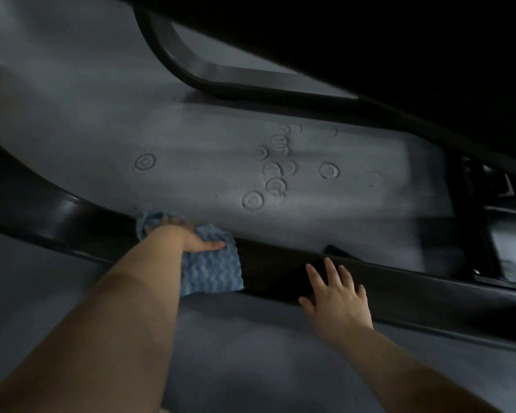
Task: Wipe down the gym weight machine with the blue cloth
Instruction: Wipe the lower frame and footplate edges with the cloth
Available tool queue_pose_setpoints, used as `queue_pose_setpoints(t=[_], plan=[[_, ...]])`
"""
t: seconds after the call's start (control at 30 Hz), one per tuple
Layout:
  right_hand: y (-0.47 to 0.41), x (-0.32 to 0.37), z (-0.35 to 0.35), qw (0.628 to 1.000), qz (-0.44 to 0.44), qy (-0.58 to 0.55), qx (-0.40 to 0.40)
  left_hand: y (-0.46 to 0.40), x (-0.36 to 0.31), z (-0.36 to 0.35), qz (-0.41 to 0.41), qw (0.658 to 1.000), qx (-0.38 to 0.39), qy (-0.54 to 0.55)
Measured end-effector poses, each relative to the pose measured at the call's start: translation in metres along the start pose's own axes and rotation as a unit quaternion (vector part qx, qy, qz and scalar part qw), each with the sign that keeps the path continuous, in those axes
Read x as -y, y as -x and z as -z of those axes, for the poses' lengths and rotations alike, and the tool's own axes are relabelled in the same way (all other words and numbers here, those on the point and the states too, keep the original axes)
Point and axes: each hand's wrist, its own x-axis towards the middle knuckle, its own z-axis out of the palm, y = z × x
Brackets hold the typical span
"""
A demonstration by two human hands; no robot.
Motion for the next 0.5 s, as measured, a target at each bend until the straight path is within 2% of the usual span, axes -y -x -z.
queue_pose_setpoints(t=[0.17,0.3,0.4,0.5], plan=[[0.0,0.001,0.0,1.0,-0.004,-0.019,-0.011,0.014,-0.005,-0.032,0.076,0.984,-0.047,0.156],[0.006,-0.005,-0.001,0.999,-0.004,-0.034,-0.026,0.033,-0.035,-0.068,0.12,0.947,-0.106,0.28],[0.015,-0.017,-0.004,0.999,-0.002,-0.042,-0.024,0.05,-0.065,-0.092,0.114,0.933,-0.166,0.298],[0.023,-0.033,-0.008,0.999,0.004,-0.03,-0.024,0.067,-0.1,-0.109,0.069,0.943,-0.18,0.271]])
